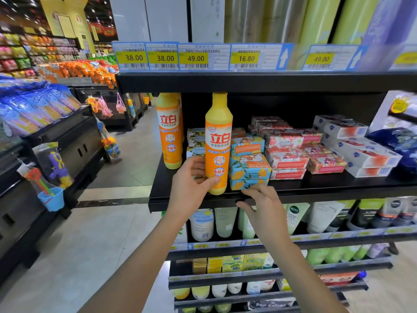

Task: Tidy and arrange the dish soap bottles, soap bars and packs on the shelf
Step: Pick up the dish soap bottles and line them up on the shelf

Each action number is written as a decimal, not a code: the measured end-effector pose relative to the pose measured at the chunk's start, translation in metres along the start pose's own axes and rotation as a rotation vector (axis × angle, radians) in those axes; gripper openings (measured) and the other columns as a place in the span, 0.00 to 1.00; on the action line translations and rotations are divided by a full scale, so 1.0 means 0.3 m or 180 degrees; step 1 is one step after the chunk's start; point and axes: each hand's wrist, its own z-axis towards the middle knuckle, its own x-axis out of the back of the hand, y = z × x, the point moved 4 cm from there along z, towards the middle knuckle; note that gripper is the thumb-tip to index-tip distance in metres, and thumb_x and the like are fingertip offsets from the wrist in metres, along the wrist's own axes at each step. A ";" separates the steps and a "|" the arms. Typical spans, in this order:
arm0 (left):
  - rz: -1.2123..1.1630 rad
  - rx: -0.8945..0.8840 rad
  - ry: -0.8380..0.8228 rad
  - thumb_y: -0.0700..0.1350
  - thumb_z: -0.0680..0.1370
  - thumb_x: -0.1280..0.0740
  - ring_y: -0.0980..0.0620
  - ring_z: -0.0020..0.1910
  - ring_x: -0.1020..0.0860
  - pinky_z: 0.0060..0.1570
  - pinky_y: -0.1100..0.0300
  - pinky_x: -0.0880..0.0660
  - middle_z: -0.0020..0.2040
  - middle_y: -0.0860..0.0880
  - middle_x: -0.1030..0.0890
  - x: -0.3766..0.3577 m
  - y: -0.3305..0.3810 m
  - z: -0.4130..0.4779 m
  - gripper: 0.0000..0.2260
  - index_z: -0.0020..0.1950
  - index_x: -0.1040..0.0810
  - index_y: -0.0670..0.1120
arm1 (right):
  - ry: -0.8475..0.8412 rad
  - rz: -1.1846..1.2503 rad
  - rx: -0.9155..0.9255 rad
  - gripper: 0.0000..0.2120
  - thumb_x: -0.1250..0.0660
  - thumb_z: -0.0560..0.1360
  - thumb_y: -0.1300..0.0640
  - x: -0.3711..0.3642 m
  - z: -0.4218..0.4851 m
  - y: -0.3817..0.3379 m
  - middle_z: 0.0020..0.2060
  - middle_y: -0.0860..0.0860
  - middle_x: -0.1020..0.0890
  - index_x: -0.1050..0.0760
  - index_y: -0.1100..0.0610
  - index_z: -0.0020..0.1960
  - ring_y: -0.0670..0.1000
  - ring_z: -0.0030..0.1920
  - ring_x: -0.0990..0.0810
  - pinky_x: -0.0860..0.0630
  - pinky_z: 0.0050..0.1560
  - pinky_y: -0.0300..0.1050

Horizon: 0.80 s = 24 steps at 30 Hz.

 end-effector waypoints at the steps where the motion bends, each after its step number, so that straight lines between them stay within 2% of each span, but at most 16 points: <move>1: 0.0001 -0.0009 0.0012 0.43 0.73 0.21 0.62 0.52 0.20 0.49 0.66 0.20 0.54 0.58 0.19 -0.004 0.002 0.002 0.23 0.64 0.25 0.49 | 0.0004 0.0007 0.0003 0.17 0.17 0.67 0.58 0.000 0.000 0.000 0.48 0.52 0.18 0.15 0.61 0.54 0.57 0.51 0.19 0.19 0.42 0.50; 6: -0.0039 -0.0010 0.0010 0.43 0.73 0.21 0.64 0.52 0.20 0.47 0.70 0.21 0.53 0.61 0.20 -0.019 0.001 0.003 0.21 0.62 0.26 0.51 | -0.0022 0.0022 -0.0021 0.17 0.18 0.69 0.57 -0.001 -0.003 -0.002 0.50 0.52 0.18 0.15 0.60 0.55 0.57 0.53 0.20 0.19 0.44 0.50; 9: -0.0071 -0.0001 0.0019 0.45 0.73 0.20 0.64 0.52 0.19 0.49 0.68 0.21 0.53 0.59 0.19 -0.001 -0.010 -0.003 0.22 0.62 0.24 0.50 | -0.0050 0.0036 -0.0060 0.17 0.19 0.70 0.57 -0.001 -0.002 -0.001 0.50 0.52 0.18 0.15 0.60 0.56 0.56 0.54 0.20 0.19 0.46 0.50; 14: -0.0061 -0.0048 0.0914 0.49 0.75 0.23 0.62 0.45 0.19 0.45 0.70 0.22 0.48 0.54 0.17 0.162 -0.013 0.053 0.15 0.58 0.21 0.48 | -0.0082 0.0028 -0.0075 0.16 0.19 0.70 0.57 0.001 -0.004 -0.002 0.50 0.52 0.19 0.15 0.60 0.56 0.57 0.54 0.20 0.20 0.45 0.50; 16: -0.0051 0.0001 0.1197 0.49 0.75 0.23 0.63 0.44 0.20 0.46 0.68 0.21 0.49 0.54 0.18 0.233 -0.022 0.103 0.16 0.60 0.21 0.48 | -0.0083 0.0026 -0.0098 0.16 0.19 0.70 0.57 0.002 -0.002 -0.004 0.50 0.51 0.19 0.15 0.60 0.56 0.56 0.55 0.20 0.20 0.45 0.50; 18: 0.0029 0.0077 0.1236 0.49 0.75 0.23 0.60 0.50 0.20 0.51 0.64 0.22 0.55 0.54 0.19 0.274 -0.036 0.158 0.21 0.65 0.24 0.48 | -0.0101 0.0031 -0.0119 0.16 0.19 0.71 0.57 0.004 0.001 -0.004 0.51 0.51 0.19 0.15 0.60 0.57 0.56 0.55 0.21 0.20 0.47 0.50; 21: 0.0100 0.0339 0.0973 0.50 0.76 0.23 0.53 0.65 0.24 0.60 0.59 0.27 0.68 0.50 0.23 0.293 -0.076 0.241 0.31 0.75 0.30 0.47 | -0.0119 0.0021 -0.0109 0.16 0.20 0.71 0.56 0.003 0.002 -0.006 0.51 0.51 0.19 0.15 0.60 0.56 0.56 0.55 0.21 0.19 0.47 0.51; 24: 0.0046 0.0441 0.0647 0.49 0.77 0.24 0.52 0.67 0.23 0.66 0.52 0.26 0.70 0.49 0.22 0.278 -0.091 0.285 0.29 0.76 0.29 0.47 | -0.0125 0.0011 -0.0119 0.16 0.19 0.71 0.56 0.000 0.000 -0.005 0.51 0.50 0.19 0.15 0.59 0.56 0.55 0.54 0.21 0.20 0.45 0.49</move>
